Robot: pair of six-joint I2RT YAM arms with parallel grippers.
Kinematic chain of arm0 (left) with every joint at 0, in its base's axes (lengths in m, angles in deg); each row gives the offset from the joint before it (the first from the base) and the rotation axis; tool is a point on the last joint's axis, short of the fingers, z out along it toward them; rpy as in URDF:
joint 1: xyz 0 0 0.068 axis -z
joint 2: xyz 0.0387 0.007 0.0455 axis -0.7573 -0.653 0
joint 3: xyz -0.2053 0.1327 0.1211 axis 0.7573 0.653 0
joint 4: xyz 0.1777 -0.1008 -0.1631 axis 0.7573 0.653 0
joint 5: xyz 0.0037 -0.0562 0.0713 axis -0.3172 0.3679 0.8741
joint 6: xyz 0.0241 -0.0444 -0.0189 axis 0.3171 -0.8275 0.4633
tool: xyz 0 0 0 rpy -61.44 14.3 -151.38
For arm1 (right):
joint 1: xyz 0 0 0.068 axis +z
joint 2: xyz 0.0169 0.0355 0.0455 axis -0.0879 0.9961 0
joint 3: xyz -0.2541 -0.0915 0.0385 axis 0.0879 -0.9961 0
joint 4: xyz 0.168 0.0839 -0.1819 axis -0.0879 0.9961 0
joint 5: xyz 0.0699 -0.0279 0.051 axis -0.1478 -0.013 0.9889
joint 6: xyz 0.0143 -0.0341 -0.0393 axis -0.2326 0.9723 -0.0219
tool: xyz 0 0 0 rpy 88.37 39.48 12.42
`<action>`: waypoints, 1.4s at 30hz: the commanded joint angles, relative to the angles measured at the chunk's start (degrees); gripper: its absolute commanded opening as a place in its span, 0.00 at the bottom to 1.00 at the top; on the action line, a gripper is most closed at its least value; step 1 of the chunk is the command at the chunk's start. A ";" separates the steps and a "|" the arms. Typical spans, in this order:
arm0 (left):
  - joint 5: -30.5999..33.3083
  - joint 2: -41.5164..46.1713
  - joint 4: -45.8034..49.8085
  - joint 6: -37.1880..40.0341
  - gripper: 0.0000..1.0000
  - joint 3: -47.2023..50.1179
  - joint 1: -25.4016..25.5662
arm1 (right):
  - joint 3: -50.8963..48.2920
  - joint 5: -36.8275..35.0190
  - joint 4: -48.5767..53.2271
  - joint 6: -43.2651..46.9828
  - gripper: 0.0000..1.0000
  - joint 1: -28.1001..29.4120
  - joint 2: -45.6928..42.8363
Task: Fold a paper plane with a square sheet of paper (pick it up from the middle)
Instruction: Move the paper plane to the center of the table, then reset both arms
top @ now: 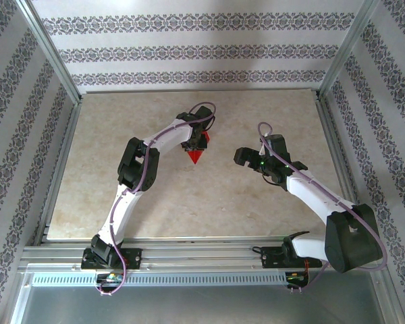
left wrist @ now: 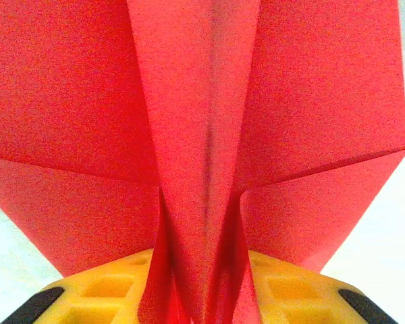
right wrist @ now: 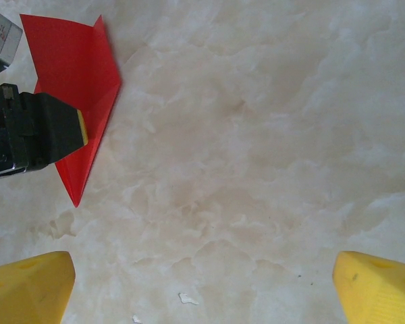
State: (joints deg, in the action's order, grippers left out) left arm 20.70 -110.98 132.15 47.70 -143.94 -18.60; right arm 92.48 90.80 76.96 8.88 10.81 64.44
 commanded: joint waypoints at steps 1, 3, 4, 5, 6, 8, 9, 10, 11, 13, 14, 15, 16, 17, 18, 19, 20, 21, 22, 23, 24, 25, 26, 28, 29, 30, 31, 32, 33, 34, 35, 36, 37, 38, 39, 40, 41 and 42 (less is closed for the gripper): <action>-0.89 -0.64 1.01 -1.41 0.32 2.22 -0.71 | -0.34 0.81 -0.60 -0.83 0.98 -0.47 0.23; -1.36 0.05 0.61 -1.07 0.32 1.91 -0.67 | -0.26 0.72 -0.47 -0.91 0.98 -0.48 -0.10; -1.50 0.60 0.74 -0.84 0.32 1.43 -0.71 | -0.13 0.63 -0.47 -0.95 0.98 -0.48 -0.35; -1.55 1.24 0.85 -0.64 0.32 1.05 -0.73 | 0.05 0.63 -0.47 -0.91 0.98 -0.48 -0.57; -1.55 2.19 0.82 -0.46 0.33 0.63 -0.68 | 0.22 0.60 -0.51 -0.92 0.98 -0.48 -0.63; -1.63 4.17 0.64 -0.31 0.37 0.22 -0.72 | 0.57 0.45 -0.44 -0.92 0.98 -0.48 -0.83; -1.64 5.30 0.61 -0.51 0.39 0.13 -0.68 | 0.71 0.45 -0.50 -0.93 0.98 -0.43 -0.83; -1.71 6.44 0.36 -0.75 0.40 0.44 -0.70 | 0.84 0.43 -0.49 -1.07 0.98 -0.47 -0.83; -1.88 7.29 0.11 -0.99 0.41 0.78 -0.74 | 0.89 0.53 -0.51 -1.15 0.98 -0.48 -0.83; -1.91 9.06 -0.07 -1.54 0.45 1.66 -0.74 | 0.89 0.57 -0.56 -1.34 0.98 -0.38 -0.83; -1.85 9.73 -0.04 -1.73 0.47 2.01 -0.68 | 0.89 0.56 -0.60 -1.43 0.98 -0.39 -0.83; -1.59 10.43 0.04 -1.91 0.48 2.48 -0.73 | 0.80 0.48 -0.60 -1.52 0.98 -0.39 -0.96; -1.25 11.25 0.07 -1.94 0.49 2.90 -0.72 | 0.80 0.46 -0.59 -1.59 0.98 -0.39 -1.09; -0.84 11.93 0.22 -2.00 0.50 3.06 -0.75 | 0.80 0.16 -0.47 -1.55 0.98 -0.39 -1.27; -0.22 12.82 0.44 -1.94 0.51 3.25 -0.71 | 0.95 -0.19 -0.26 -1.45 0.98 -0.39 -1.57; 0.32 14.07 0.35 -1.73 0.52 3.68 -0.75 | 1.33 -0.79 0.10 -1.16 0.98 -0.32 -1.98; 1.10 15.37 0.19 -1.55 0.53 4.20 -0.68 | 1.77 -1.43 0.52 -0.76 0.98 -0.43 -2.35; 2.46 17.20 -0.18 -1.37 0.54 5.15 -0.70 | 2.50 -2.45 1.22 0.03 0.98 -0.47 -2.86; 4.00 19.54 -0.97 -0.96 0.57 6.67 -0.72 | 3.29 -3.72 1.95 1.11 0.98 -0.56 -3.47; 5.39 21.95 -1.96 -0.56 0.60 8.48 -0.84 | 4.09 -5.05 2.62 2.24 0.98 -0.63 -4.15; 7.46 25.12 -3.30 0.14 0.63 11.11 -1.04 | 4.94 -7.07 3.19 3.86 0.98 -0.69 -4.98; 9.56 28.47 -5.07 0.78 0.67 14.30 -1.33 | 5.59 -9.29 3.68 5.51 0.98 -0.72 -5.90; 11.31 31.60 -6.75 1.42 0.69 17.47 -1.70 | 5.97 -11.12 3.88 7.21 0.98 -0.89 -6.69; 16.64 39.66 -11.83 3.20 0.78 26.48 -2.84 | 5.83 -16.90 3.18 11.02 0.98 -0.99 -8.84; 19.46 43.25 -14.51 3.81 0.83 30.98 -3.32 | 5.16 -19.77 2.18 12.67 0.98 -1.08 -9.73; 22.23 47.62 -18.08 5.05 0.88 36.62 -3.94 | 4.24 -23.79 0.99 13.93 0.98 -1.18 -10.56; 24.64 51.90 -22.23 6.57 0.93 42.52 -4.68 | 2.93 -27.44 -0.56 14.91 0.98 -1.46 -11.29; 27.26 55.58 -25.78 7.51 0.95 47.68 -5.60 | 1.21 -29.31 -2.71 16.88 0.98 -1.67 -11.98; 29.62 59.76 -29.92 8.56 0.98 53.64 -6.83 | -1.55 -31.16 -5.95 18.88 0.98 -1.99 -12.67; 30.83 63.64 -33.70 10.17 0.99 59.31 -8.21 | -4.23 -32.81 -9.24 20.43 0.98 -2.42 -13.42; 31.95 66.61 -37.27 11.59 1.00 63.69 -9.55 | -6.69 -33.30 -12.50 21.65 0.98 -3.00 -13.84; 33.65 69.75 -40.02 12.31 1.00 68.60 -11.12 | -9.51 -33.67 -16.29 22.63 0.98 -3.88 -14.07; 34.19 72.58 -41.75 12.75 0.99 72.39 -12.98 | -12.08 -34.05 -19.50 23.01 0.98 -4.89 -13.95; 34.22 74.59 -43.32 13.63 1.00 75.35 -14.43 | -13.73 -34.23 -21.56 23.16 0.98 -5.83 -13.50; 34.55 76.46 -46.18 15.35 0.99 78.78 -16.12 | -14.94 -34.52 -22.74 23.04 0.98 -7.00 -12.65; 34.80 77.89 -49.32 17.43 0.99 82.00 -17.61 | -15.64 -34.48 -23.49 22.99 0.98 -8.02 -11.64; 34.22 78.59 -52.65 19.27 0.99 84.69 -18.78 | -16.33 -34.24 -24.63 23.21 0.98 -8.65 -10.68; 33.40 78.87 -56.28 21.07 0.99 87.32 -19.91 | -17.28 -33.88 -27.13 23.91 0.98 -9.24 -9.41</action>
State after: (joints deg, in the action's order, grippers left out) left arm 51.89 -33.74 90.36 61.43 -61.15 -36.28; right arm 76.66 59.74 59.25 29.89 2.86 53.53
